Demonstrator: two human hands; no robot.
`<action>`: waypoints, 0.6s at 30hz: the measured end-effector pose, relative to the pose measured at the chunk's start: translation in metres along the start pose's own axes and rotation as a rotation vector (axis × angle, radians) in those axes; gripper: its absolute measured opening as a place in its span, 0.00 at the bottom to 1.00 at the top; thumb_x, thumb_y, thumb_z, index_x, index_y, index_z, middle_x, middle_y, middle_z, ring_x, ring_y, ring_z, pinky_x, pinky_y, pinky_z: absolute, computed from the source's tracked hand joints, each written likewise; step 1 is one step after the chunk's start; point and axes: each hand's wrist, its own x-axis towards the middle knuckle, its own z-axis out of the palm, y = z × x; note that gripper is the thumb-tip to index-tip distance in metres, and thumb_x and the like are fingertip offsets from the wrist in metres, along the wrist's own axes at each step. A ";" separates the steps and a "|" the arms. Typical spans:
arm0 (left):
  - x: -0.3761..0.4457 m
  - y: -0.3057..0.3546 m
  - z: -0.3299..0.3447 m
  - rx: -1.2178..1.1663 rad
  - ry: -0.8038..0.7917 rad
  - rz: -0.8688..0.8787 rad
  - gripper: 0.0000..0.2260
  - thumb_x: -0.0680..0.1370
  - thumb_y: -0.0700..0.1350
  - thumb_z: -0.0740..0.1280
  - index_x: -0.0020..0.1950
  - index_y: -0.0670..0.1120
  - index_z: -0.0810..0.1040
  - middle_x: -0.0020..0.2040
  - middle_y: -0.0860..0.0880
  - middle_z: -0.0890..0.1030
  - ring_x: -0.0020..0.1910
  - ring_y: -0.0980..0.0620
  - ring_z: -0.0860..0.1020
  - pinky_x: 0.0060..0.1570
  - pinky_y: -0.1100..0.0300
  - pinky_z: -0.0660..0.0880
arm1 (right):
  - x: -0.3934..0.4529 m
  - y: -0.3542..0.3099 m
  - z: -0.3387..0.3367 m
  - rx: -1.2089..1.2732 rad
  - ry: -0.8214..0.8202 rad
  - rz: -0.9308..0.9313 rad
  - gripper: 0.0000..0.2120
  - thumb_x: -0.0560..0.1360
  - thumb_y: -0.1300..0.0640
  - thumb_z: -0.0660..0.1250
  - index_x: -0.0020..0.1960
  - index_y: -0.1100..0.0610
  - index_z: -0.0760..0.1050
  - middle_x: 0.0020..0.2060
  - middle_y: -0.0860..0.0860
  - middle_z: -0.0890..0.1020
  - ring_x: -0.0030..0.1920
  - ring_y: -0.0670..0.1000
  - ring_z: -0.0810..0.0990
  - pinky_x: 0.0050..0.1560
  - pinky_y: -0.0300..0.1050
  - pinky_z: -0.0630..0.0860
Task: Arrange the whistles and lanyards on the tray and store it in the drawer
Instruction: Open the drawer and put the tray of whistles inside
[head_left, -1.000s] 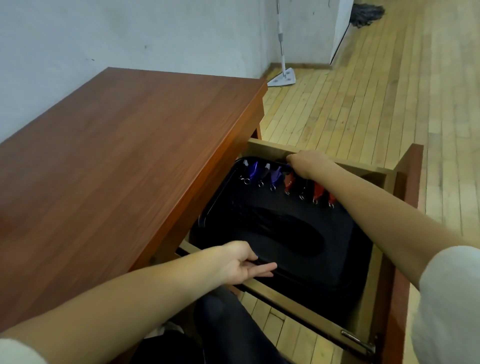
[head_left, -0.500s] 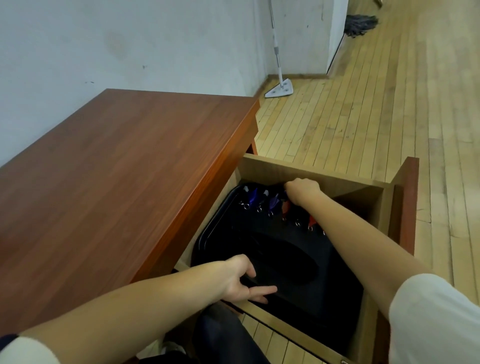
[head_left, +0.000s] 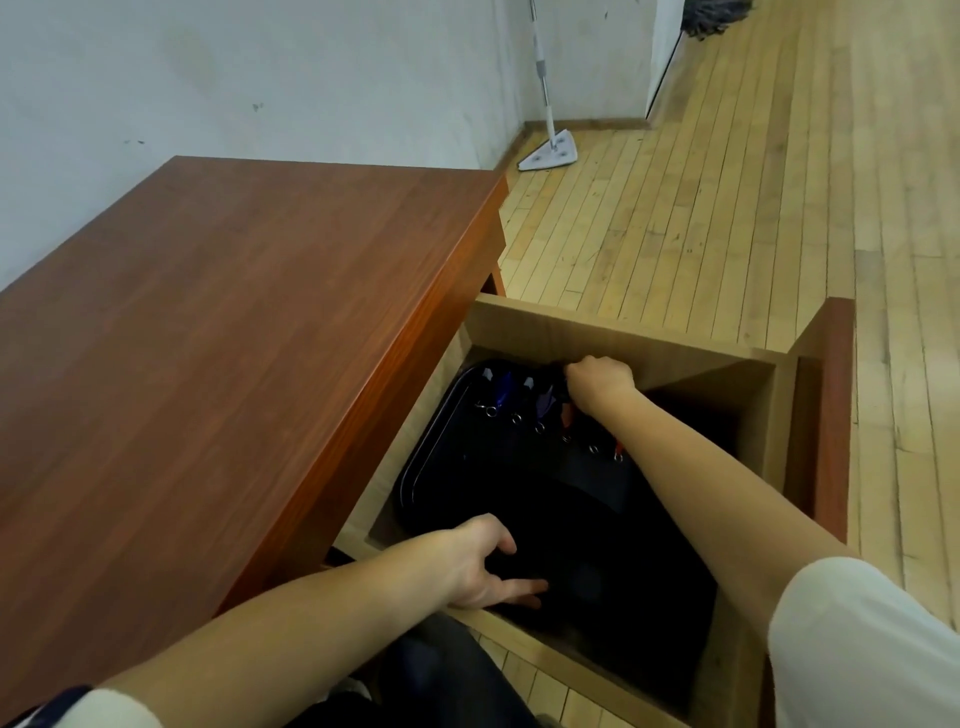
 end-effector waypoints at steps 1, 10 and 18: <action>0.001 0.000 0.001 0.014 0.014 0.008 0.34 0.65 0.26 0.62 0.66 0.50 0.63 0.65 0.31 0.60 0.58 0.21 0.66 0.34 0.34 0.77 | -0.001 -0.001 0.000 -0.009 0.005 0.001 0.13 0.78 0.65 0.55 0.58 0.60 0.75 0.52 0.58 0.79 0.50 0.62 0.79 0.49 0.57 0.79; -0.020 -0.008 0.011 -0.039 0.015 0.066 0.21 0.73 0.31 0.61 0.64 0.44 0.62 0.68 0.32 0.61 0.64 0.27 0.64 0.51 0.40 0.76 | -0.022 -0.021 -0.005 -0.259 0.072 0.018 0.14 0.77 0.65 0.58 0.61 0.64 0.74 0.56 0.61 0.77 0.53 0.63 0.78 0.42 0.54 0.80; -0.100 -0.026 0.067 -0.074 -0.161 0.503 0.18 0.77 0.33 0.59 0.67 0.34 0.65 0.62 0.33 0.71 0.63 0.39 0.71 0.65 0.50 0.68 | -0.089 -0.020 -0.064 -0.289 -0.038 -0.198 0.18 0.79 0.56 0.55 0.68 0.55 0.67 0.61 0.55 0.77 0.59 0.58 0.76 0.53 0.49 0.74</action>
